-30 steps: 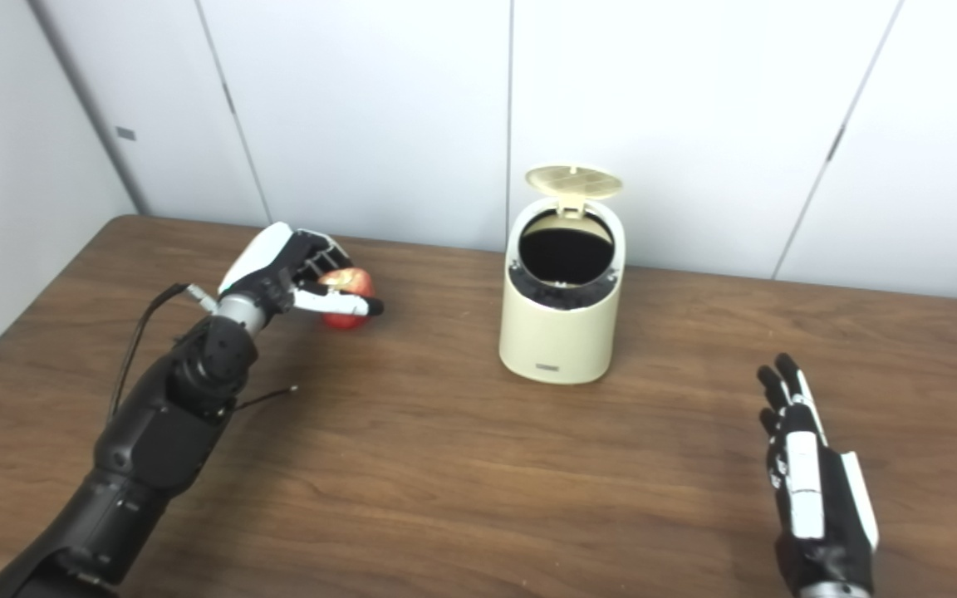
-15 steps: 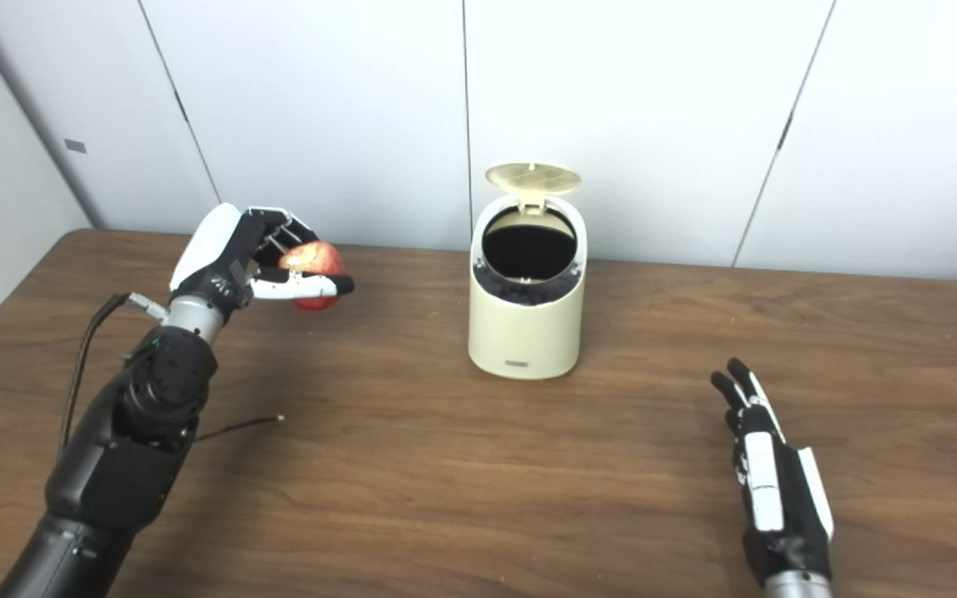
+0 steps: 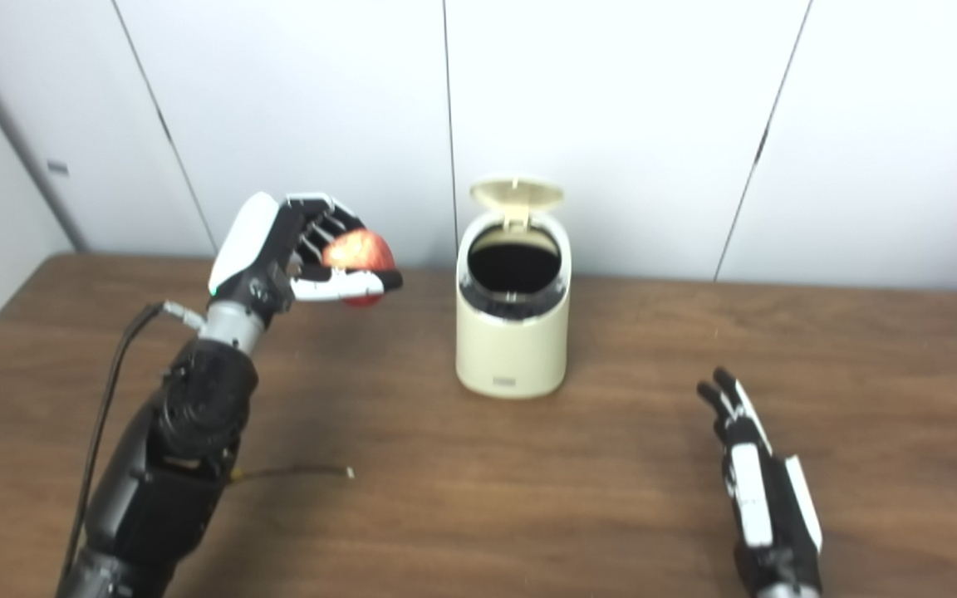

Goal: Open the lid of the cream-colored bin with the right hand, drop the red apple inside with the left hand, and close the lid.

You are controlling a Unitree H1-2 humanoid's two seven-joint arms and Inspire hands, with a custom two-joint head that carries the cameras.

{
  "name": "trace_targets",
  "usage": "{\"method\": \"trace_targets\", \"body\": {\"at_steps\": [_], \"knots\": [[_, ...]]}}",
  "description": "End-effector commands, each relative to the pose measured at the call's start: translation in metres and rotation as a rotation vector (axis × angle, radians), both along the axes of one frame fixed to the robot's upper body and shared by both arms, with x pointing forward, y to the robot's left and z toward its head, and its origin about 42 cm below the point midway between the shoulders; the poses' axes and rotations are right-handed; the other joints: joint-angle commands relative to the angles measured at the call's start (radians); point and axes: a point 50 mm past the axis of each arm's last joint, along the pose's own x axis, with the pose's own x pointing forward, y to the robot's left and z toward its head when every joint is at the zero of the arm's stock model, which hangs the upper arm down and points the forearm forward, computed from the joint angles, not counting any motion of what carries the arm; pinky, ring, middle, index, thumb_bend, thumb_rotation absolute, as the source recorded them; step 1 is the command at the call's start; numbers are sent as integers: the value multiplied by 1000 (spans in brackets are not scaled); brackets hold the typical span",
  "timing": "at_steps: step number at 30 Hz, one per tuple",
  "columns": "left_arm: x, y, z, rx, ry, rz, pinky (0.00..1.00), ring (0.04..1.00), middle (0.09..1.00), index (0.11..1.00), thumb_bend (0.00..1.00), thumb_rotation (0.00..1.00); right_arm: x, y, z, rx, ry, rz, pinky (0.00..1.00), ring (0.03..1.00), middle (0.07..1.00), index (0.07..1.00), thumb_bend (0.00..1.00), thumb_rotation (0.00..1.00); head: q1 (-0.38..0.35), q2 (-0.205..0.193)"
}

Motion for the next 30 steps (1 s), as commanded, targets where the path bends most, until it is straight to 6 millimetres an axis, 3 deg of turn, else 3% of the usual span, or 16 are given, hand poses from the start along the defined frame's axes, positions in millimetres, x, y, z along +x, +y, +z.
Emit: {"method": "trace_targets", "body": {"at_steps": [1, 13, 30], "knots": [[4, -13, 37, 32, -133, -24, 357, 458, 516, 481, 476, 0, 3, -4, -1, -15, -37, 0, 1000, 988, 907, 924, 588, 1000, -6, -4], [8, -53, 55, 32, -205, -84, 354, 444, 506, 476, 477, 0, 2, 0, -5, -49, -20, -11, 1000, 979, 899, 927, 548, 1000, -24, -17], [24, -90, 37, -64, -234, -129, 359, 408, 478, 490, 476, 0, 5, 5, -6, -14, -30, -10, 1000, 992, 914, 943, 562, 1000, -36, -14]]}}
